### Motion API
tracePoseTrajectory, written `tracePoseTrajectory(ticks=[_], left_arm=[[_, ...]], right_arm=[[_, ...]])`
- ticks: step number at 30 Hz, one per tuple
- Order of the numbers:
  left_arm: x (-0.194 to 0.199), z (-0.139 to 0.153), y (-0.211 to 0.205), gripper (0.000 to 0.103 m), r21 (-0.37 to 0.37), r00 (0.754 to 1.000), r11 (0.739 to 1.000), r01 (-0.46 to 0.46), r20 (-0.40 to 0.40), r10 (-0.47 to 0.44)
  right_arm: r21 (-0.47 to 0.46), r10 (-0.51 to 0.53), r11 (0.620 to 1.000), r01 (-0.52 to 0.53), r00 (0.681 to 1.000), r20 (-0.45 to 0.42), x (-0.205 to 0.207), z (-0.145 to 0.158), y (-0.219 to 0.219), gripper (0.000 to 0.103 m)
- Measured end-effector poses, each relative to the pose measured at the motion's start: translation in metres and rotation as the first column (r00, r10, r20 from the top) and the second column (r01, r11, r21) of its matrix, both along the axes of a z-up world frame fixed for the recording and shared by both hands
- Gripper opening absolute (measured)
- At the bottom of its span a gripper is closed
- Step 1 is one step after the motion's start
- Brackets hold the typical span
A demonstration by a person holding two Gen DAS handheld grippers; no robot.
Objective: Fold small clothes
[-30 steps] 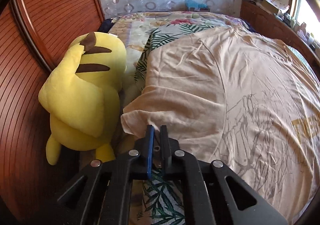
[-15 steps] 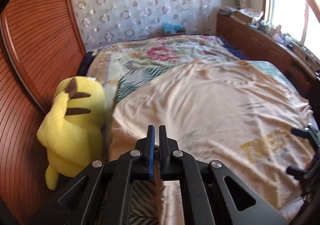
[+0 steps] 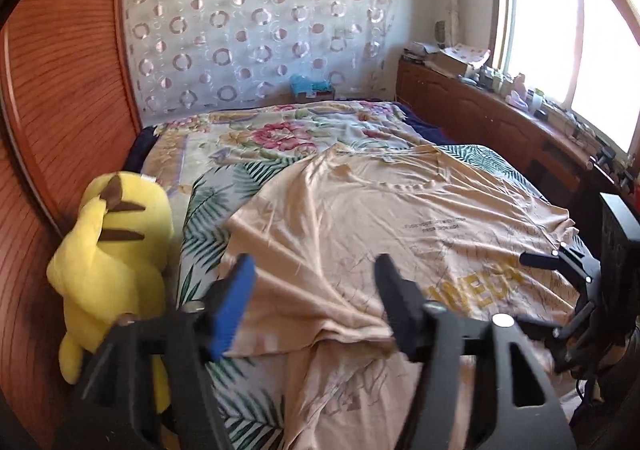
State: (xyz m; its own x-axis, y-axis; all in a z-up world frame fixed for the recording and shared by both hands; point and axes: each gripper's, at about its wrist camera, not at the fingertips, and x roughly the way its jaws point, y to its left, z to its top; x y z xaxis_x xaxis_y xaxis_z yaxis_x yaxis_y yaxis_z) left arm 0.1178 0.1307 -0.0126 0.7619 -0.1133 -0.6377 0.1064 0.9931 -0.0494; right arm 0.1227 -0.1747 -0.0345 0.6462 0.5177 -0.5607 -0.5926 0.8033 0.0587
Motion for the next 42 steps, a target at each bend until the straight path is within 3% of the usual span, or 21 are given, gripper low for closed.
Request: tracePoseTrajectory(ticks=[3, 9, 11, 15, 25, 29, 33, 35, 38, 40, 42], left_arm=[[-0.015, -0.016, 0.016, 0.080, -0.027, 0.999, 0.999, -0.046, -0.014, 0.046], [-0.052, -0.038, 0.038, 0.080, 0.003, 0.984, 0.984, -0.177, -0.009, 0.177], [-0.066, -0.039, 0.046, 0.080, -0.028, 0.974, 0.974, -0.225, 0.012, 0.225], [-0.091, -0.041, 0.059, 0.080, -0.129, 0.969, 0.963, -0.237, 0.040, 0.244], [-0.111, -0.042, 0.065, 0.080, -0.095, 0.964, 0.963, -0.253, 0.060, 0.259], [-0.115, -0.044, 0.068, 0.080, -0.105, 0.963, 0.961, -0.255, 0.064, 0.262], [-0.118, -0.046, 0.071, 0.080, -0.113, 0.960, 0.958, -0.263, 0.064, 0.271], [-0.119, -0.047, 0.073, 0.080, -0.116, 0.959, 0.956, -0.269, 0.064, 0.277], [-0.120, -0.048, 0.074, 0.080, -0.126, 0.956, 0.953, -0.276, 0.063, 0.285], [-0.119, -0.048, 0.074, 0.080, -0.127, 0.957, 0.953, -0.276, 0.060, 0.285], [-0.118, -0.049, 0.072, 0.080, -0.125, 0.958, 0.954, -0.272, 0.060, 0.281]], right_arm=[[-0.009, 0.019, 1.000, -0.019, 1.000, 0.006, 0.004, 0.004, 0.006, 0.100], [-0.037, 0.139, 0.990, -0.138, 0.990, 0.019, 0.021, 0.016, 0.041, 0.087], [-0.051, 0.181, 0.982, -0.180, 0.983, 0.021, 0.029, 0.018, 0.057, 0.084], [-0.041, 0.274, 0.961, -0.275, 0.961, -0.025, 0.049, 0.017, 0.101, 0.075], [-0.127, 0.447, 0.876, -0.465, 0.883, -0.144, 0.074, -0.013, 0.220, 0.058], [-0.191, 0.471, 0.848, -0.495, 0.868, -0.159, 0.085, -0.026, 0.251, 0.054], [-0.266, 0.462, 0.832, -0.487, 0.874, -0.153, 0.091, -0.038, 0.279, 0.051], [-0.293, 0.453, 0.831, -0.473, 0.881, -0.138, 0.090, -0.038, 0.287, 0.044], [-0.318, 0.456, 0.823, -0.470, 0.881, -0.122, 0.090, -0.036, 0.296, 0.006], [-0.316, 0.434, 0.838, -0.444, 0.895, -0.104, 0.092, -0.031, 0.295, 0.003], [-0.241, 0.403, 0.881, -0.406, 0.913, -0.064, 0.099, -0.012, 0.283, 0.003]])
